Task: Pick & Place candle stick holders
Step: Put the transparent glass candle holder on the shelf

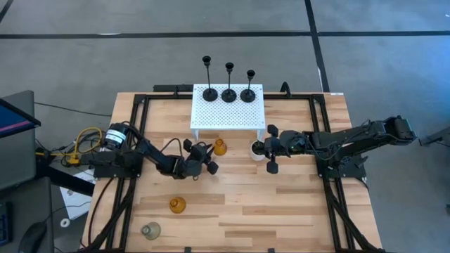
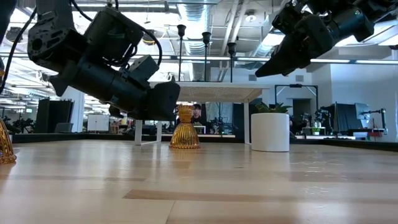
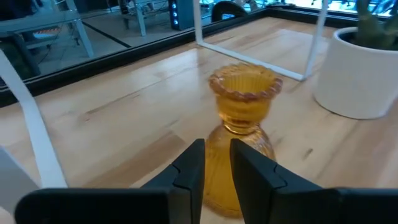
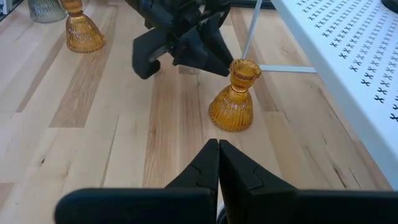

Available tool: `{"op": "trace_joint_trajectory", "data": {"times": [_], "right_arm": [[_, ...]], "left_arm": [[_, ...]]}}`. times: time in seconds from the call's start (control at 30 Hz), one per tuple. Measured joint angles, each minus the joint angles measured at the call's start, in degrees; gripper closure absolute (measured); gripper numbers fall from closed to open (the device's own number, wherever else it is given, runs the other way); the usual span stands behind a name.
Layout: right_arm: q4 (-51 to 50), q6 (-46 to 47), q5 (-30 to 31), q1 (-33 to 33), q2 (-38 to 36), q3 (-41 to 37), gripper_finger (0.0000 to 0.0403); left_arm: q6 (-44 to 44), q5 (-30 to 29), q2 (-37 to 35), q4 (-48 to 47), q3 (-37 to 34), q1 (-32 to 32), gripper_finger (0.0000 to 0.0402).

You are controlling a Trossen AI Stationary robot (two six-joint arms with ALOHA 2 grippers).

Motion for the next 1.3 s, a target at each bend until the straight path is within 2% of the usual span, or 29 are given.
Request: {"op": "trace_joint_trajectory", "data": {"times": [0.07,0.23,0.33,0.53,0.9,1.07,1.17,1.23,1.3], "right_arm": [[0.00,0.00,-0.01,0.00,0.00,0.01,0.0403],[-0.03,0.00,-0.19,0.00,0.00,0.00,0.0403],[-0.38,0.00,-0.19,0.00,0.00,0.00,0.0403],[-1.46,0.00,-0.19,-0.01,0.00,0.00,0.0403],[-1.38,0.00,-0.19,0.00,0.00,0.00,0.0403],[-1.29,0.00,-0.19,-0.02,0.00,0.00,0.0403],[-1.27,0.00,-0.19,-0.01,0.00,0.00,0.0403],[-1.29,0.02,-0.19,0.00,0.00,0.00,0.0403],[-1.27,0.02,-0.19,-0.01,0.00,0.00,0.0403]], "left_arm": [[-0.36,1.96,0.00,0.00,0.00,0.73,0.0325],[-3.41,11.90,0.00,0.02,0.00,3.44,0.0312],[-2.89,15.82,0.00,0.02,0.00,4.36,0.0298],[-2.80,16.33,0.00,0.03,0.00,4.61,0.0286],[-0.62,16.36,-0.39,-0.02,-0.03,4.53,0.0290],[9.18,16.53,-5.44,0.18,-0.05,3.34,0.0326],[14.27,16.79,-11.56,-1.33,-0.04,1.72,0.0363],[16.25,19.15,-16.33,-4.09,-0.07,0.42,0.0389],[16.45,21.51,-21.29,-8.27,-0.07,-0.75,0.0396]]}}
